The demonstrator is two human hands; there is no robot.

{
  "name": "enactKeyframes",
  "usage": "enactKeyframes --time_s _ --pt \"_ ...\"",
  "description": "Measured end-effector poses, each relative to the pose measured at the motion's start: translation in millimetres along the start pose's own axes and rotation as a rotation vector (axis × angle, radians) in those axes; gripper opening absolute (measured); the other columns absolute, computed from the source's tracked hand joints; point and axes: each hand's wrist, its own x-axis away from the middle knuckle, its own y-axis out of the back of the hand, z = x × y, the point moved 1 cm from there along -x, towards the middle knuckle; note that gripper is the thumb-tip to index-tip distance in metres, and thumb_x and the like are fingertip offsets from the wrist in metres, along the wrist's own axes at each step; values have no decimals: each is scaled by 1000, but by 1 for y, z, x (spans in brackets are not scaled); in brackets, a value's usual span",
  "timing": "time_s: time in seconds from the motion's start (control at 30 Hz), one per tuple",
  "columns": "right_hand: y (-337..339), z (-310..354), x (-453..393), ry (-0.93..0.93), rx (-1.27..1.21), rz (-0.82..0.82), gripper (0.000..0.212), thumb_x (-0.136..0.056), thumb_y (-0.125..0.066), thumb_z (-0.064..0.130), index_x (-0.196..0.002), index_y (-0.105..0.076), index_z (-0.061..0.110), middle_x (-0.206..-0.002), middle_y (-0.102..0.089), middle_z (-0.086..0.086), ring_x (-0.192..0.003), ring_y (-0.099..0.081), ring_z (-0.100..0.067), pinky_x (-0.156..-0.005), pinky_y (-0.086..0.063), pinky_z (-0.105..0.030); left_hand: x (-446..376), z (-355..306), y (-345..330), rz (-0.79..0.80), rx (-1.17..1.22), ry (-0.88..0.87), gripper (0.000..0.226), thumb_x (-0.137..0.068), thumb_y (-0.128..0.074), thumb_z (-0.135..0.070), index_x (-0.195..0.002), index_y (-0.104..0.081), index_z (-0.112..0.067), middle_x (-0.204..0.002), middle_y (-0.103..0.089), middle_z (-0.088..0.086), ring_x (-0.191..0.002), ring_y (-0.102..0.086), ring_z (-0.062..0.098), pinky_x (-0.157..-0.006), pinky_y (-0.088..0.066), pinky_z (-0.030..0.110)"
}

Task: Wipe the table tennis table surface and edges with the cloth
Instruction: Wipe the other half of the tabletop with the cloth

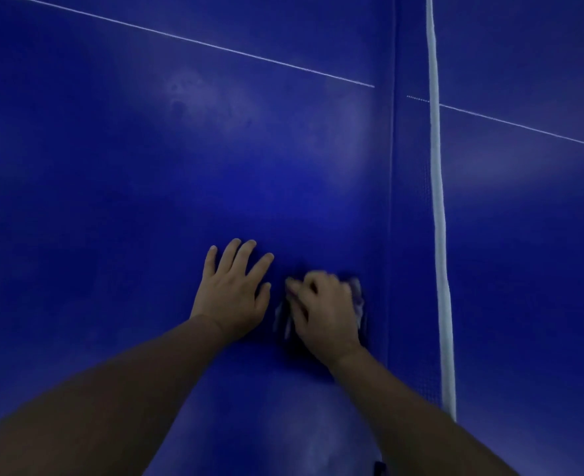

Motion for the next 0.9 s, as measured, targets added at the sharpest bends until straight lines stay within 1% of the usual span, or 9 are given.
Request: enactKeyframes --time_s 0.07,0.23,0.3,0.4,0.47,0.63,0.73,0.77,0.9 --pt "1 -16 11 49 -11 -24 26 -98 -54 33 -112 -71 20 -92 -56 -1 -76 -51 -22 -64 -40 -38 -6 -1 3 6 -2 8 60 -97 -30 -48 -152 -39 -27 -160 -31 8 -151 -18 29 -122 -11 57" --pt "2 -46 -57 -564 9 -115 28 -99 -59 27 -121 -71 15 -105 -59 -8 -93 -56 -29 -79 -45 -45 -26 -4 7 -32 10 30 54 -99 -40 -43 -149 -46 -24 -157 -37 10 -149 -26 32 -121 -16 59" --pt "2 -41 -81 -442 5 -89 26 -98 -60 28 -118 -71 17 -104 -58 -8 -92 -55 -29 -77 -43 -45 -35 -6 8 -46 10 45 52 -100 -47 -41 -149 -47 -23 -156 -38 11 -148 -27 33 -120 -17 60" --pt "2 -37 -78 99 -34 -16 23 -97 -57 31 -112 -70 20 -94 -54 -3 -80 -51 -23 -68 -40 -39 -47 -9 9 -52 -4 67 53 -99 -51 -40 -149 -46 -23 -156 -38 11 -148 -27 34 -120 -18 60" --pt "1 -46 -72 172 -23 -11 24 -96 -58 32 -112 -71 20 -92 -54 -1 -78 -51 -21 -67 -38 -38 -56 -9 10 -53 -11 67 53 -99 -48 -41 -149 -45 -24 -157 -38 11 -148 -27 33 -120 -20 59" --pt "-1 -74 -124 -476 18 -191 22 -95 -64 25 -112 -73 13 -100 -58 -9 -87 -56 -31 -74 -41 -43 -85 -6 18 -78 -19 73 55 -95 -41 -42 -145 -52 -22 -153 -43 11 -145 -33 33 -119 -24 57" --pt "-2 -81 -161 -592 -13 -162 28 -100 -57 29 -118 -70 14 -109 -58 -9 -98 -53 -30 -82 -39 -44 -106 -6 22 -106 -2 83 55 -95 -41 -42 -144 -53 -21 -153 -43 11 -145 -33 34 -118 -23 55" --pt "-1 -81 -171 -514 -16 -143 26 -99 -57 30 -116 -71 15 -109 -58 -9 -98 -54 -31 -81 -39 -44 -115 -6 23 -110 -5 91 55 -95 -40 -42 -145 -52 -22 -153 -43 10 -145 -32 34 -118 -23 54" --pt "1 -80 -186 133 -42 17 24 -94 -61 31 -111 -73 19 -98 -58 -3 -87 -55 -28 -73 -37 -41 -157 -10 31 -119 -21 96 57 -93 -38 -41 -144 -52 -20 -153 -43 12 -143 -34 35 -115 -26 53"
